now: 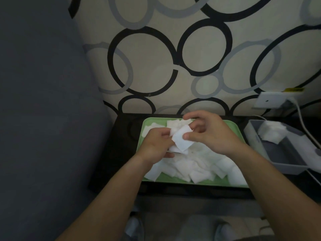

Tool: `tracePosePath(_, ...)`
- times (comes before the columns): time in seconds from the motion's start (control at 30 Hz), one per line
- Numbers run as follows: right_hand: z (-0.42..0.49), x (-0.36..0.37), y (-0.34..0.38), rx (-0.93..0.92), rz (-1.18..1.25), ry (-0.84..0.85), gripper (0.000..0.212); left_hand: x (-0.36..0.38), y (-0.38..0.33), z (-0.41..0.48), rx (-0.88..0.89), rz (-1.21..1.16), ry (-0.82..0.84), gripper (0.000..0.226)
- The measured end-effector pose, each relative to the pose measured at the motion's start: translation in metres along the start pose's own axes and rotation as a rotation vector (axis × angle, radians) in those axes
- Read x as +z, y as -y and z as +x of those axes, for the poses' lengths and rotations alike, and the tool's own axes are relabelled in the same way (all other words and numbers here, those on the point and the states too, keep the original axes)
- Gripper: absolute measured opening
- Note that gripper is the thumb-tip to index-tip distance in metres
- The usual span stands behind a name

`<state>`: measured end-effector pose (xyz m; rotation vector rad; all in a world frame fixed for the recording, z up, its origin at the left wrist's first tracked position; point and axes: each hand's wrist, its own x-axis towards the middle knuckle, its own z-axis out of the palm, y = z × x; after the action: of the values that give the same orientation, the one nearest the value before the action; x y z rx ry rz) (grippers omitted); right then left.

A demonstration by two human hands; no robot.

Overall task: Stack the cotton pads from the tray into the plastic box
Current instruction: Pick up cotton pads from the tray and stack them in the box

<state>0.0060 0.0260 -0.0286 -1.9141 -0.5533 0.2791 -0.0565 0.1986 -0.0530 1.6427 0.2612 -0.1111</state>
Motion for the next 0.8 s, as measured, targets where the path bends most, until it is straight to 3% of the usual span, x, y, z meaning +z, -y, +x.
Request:
tracePosePath(0.3,-0.008,-0.015,0.010,0.066,-0.114,0.126,0.051,0.002,-0.003,-0.003,0.007,0.039,0.053,0.018)
tracePosePath(0.57,-0.002,-0.009,0.004,0.022,-0.267,0.058,0.061,0.006,-0.006,-0.005,-0.006,0.072,0.107,0.025)
tracePosePath(0.7,-0.001,-0.007,0.000,0.005,-0.334,0.038,0.060,0.005,-0.008,-0.005,-0.047,0.013,0.102,0.025)
tracePosePath(0.8,0.000,-0.007,-0.004,0.022,-0.342,-0.034,0.053,0.004,-0.005,-0.006,0.030,0.114,0.142,0.016)
